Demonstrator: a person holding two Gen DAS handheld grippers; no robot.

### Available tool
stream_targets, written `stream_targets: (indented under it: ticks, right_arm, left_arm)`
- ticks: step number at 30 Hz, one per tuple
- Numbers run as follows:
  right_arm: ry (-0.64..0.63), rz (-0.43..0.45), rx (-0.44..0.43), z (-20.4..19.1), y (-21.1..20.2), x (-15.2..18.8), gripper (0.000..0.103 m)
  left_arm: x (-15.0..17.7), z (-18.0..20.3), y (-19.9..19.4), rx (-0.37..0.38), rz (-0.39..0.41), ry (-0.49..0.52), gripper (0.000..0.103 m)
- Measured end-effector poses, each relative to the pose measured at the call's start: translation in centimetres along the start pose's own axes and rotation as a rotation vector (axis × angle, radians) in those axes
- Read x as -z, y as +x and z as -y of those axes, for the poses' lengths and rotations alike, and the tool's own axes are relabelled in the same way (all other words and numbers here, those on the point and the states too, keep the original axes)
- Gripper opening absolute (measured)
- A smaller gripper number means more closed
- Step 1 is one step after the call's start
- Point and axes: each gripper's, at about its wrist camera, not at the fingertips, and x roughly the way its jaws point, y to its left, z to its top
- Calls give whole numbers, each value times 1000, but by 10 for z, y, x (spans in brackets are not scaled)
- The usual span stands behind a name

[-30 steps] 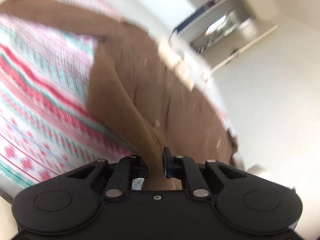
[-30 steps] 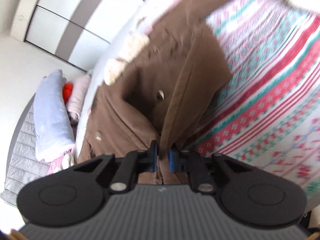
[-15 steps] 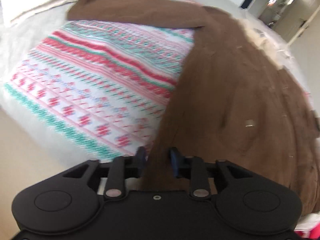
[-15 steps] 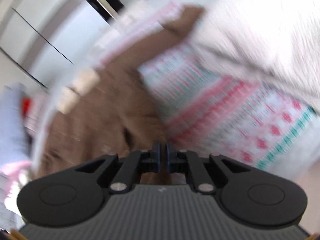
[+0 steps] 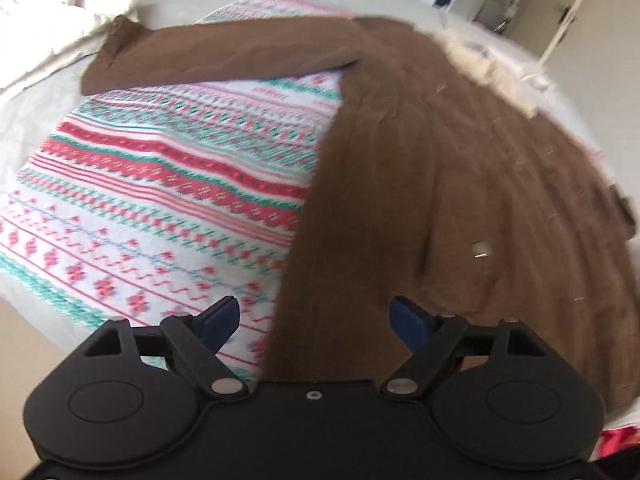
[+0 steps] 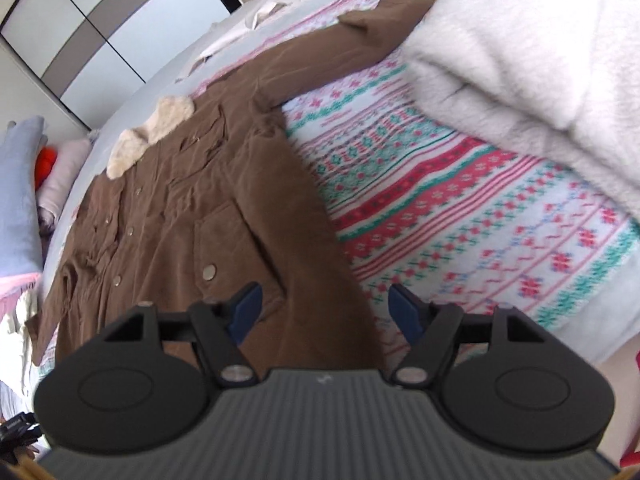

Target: Fold large clothes

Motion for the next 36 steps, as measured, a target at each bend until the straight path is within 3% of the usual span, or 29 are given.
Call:
stream_targets:
  ticks: [3,7,11,14,17,22,27,30,32,33,34,35,36]
  right_arm:
    - [-28,0,4,-17,4,-1,75]
    - [-70,30,-22,-47,6,-9,86]
    - [-79,44,-67,-83,20,-22,92]
    - [-120,60,-60,-115,41,-30,93]
    - [-197,62,-56,-141,65,-27,94]
    - [-323,82,-18,-167,92,-16,94]
    - [-441,108,15,-189,104,-6,94]
    - [-501,100,35,-199,112,0,94]
    - [-525,87,44,-204,120,3,94]
    - [-532,79,47,-206,124,5,94]
    - [-540,73,51,-208,128,6,94]
    - [-550,70,60,-211,132,7,94]
    - [-563,72,72,-213,135,9,94]
  left_arm:
    - [-10,-9,-2,-15,46,-5,82]
    - [-37,-36,-14,-43,133,-68,102]
    - [-70,-79,-12,-133,241,-152,103]
    - [-94,-117,-1,-229,365,-188,103]
    - [-113,-153,19,-286,475,-158,102]
    - [-141,-188,66,-330,529,-78,99]
    - [-166,-210,98,-306,542,-87,84]
    - [-179,-214,117,-344,513,-72,80]
    - [-190,-215,126,-353,487,-65,70]
    - [-194,-215,128,-347,480,-66,51]
    - [-197,-213,131,-336,467,-65,24]
    - [-200,-206,131,-353,463,-56,21]
    - [-201,-196,127,-385,479,-22,11]
